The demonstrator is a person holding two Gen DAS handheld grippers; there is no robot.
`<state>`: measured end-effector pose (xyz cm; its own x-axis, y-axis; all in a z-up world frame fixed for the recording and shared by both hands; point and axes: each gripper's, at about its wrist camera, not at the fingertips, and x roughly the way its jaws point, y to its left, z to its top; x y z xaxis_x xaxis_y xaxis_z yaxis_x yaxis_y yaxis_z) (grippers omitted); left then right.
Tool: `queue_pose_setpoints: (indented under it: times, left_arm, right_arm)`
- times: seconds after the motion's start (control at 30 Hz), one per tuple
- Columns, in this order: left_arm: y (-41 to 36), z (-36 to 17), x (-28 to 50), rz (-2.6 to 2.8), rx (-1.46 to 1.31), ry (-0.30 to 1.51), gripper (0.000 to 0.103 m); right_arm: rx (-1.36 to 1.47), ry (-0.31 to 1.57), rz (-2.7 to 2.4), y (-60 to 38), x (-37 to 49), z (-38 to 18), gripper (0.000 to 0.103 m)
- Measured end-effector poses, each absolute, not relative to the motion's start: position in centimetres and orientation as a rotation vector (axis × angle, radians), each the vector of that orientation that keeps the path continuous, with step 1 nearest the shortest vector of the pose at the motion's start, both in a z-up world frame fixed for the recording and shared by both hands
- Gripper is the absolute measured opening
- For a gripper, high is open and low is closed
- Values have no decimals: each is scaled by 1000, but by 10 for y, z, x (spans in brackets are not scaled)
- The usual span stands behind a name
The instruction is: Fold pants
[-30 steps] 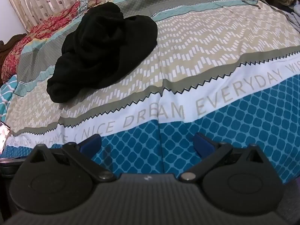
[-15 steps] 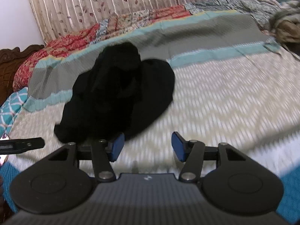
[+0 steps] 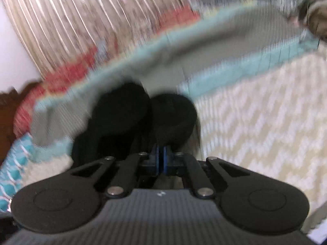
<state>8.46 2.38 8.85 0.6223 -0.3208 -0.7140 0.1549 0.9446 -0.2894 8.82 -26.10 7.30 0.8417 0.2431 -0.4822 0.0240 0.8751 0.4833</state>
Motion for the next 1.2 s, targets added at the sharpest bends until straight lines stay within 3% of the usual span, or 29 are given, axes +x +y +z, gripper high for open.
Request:
queue_pose_setpoints:
  times: [0.13, 0.2, 0.23, 0.27, 0.3, 0.43, 0.53, 0.57, 0.7, 0.73, 0.77, 0.87, 1.07, 1.17, 1.2]
  left_arm:
    - [45, 117, 35, -499, -289, 810, 11]
    - [41, 117, 20, -589, -242, 849, 19]
    - [38, 115, 16, -607, -201, 887, 26]
    - [36, 114, 17, -606, -170, 909, 40]
    - [36, 115, 20, -596, -154, 908, 46]
    - [27, 131, 58, -547, -169, 879, 56]
    - [-6, 133, 108, -531, -163, 891, 93]
    - [-20, 130, 118, -514, -145, 895, 93]
    - [-91, 108, 160, -472, -5, 953, 90]
    - [-109, 98, 170, -441, 61, 983, 58]
    - [-121, 89, 178, -405, 109, 1028, 13]
    - [-112, 94, 174, -389, 46, 1033, 11]
    - [36, 198, 101, -396, -329, 675, 10]
    - [121, 209, 45, -300, -454, 587, 11]
    - [146, 204, 27, -255, -486, 593, 11]
  right_arm:
    - [568, 416, 169, -292, 37, 110, 6]
    - [545, 376, 163, -299, 6, 116, 7]
    - [521, 374, 147, -300, -7, 115, 7]
    - [499, 390, 136, -300, -9, 109, 7]
    - [484, 411, 128, -301, -15, 102, 7]
    - [488, 522, 90, -305, -39, 63, 7]
    - [529, 574, 85, -306, -44, 49, 7]
    - [534, 578, 85, -306, -43, 48, 7]
    - [525, 558, 103, -301, -44, 52, 7]
    - [527, 553, 105, -303, -44, 52, 7]
    - [537, 548, 107, -305, -44, 51, 7]
    - [550, 543, 97, -309, -48, 48, 7]
    - [581, 563, 85, -315, -38, 46, 9]
    - [566, 600, 119, -303, -32, 43, 14]
    - [552, 610, 126, -299, -31, 44, 22]
